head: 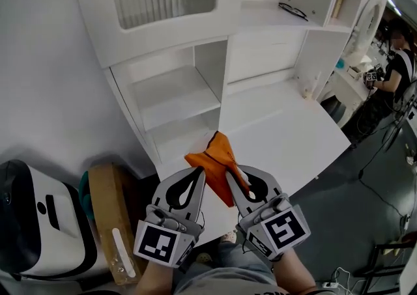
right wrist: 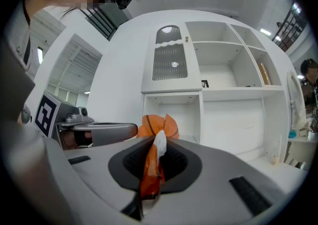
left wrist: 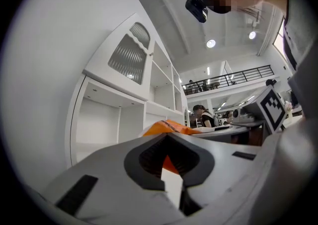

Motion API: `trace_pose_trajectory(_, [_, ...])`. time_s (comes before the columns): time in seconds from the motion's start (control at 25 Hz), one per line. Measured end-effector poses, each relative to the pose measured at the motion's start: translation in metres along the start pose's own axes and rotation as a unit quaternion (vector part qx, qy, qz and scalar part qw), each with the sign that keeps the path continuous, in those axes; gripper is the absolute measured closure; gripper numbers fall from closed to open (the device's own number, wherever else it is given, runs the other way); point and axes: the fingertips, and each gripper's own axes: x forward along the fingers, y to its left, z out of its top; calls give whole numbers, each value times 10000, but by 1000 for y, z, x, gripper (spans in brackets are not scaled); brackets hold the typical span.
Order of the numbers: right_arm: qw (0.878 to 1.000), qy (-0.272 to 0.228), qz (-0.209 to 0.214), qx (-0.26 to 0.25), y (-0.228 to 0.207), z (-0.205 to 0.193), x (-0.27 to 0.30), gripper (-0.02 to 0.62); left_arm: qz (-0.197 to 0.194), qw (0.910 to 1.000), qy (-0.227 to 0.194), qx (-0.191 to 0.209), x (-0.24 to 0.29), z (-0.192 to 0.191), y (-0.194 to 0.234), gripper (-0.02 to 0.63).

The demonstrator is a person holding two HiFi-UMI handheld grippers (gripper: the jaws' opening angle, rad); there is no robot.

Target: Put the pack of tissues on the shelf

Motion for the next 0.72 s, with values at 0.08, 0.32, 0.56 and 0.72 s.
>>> trace_pose_trajectory(0.08, [9999,-31,114,9,-5,2,10,557,113,9999,110,2,5,-1,6,575])
trace_pose_trajectory(0.32, [9991,-113,396,24,-19,8,35,557,439,9988,172,99,18,1,26,575])
trace_pose_trajectory(0.56, [9978,-152,645,48,-28,11,53,557,693,9974,140,160,30,4,39,575])
trace_pose_trajectory(0.72, [9966,-171,803,82,-35,11,61,557,856,9961,44,189,38,6,45,575])
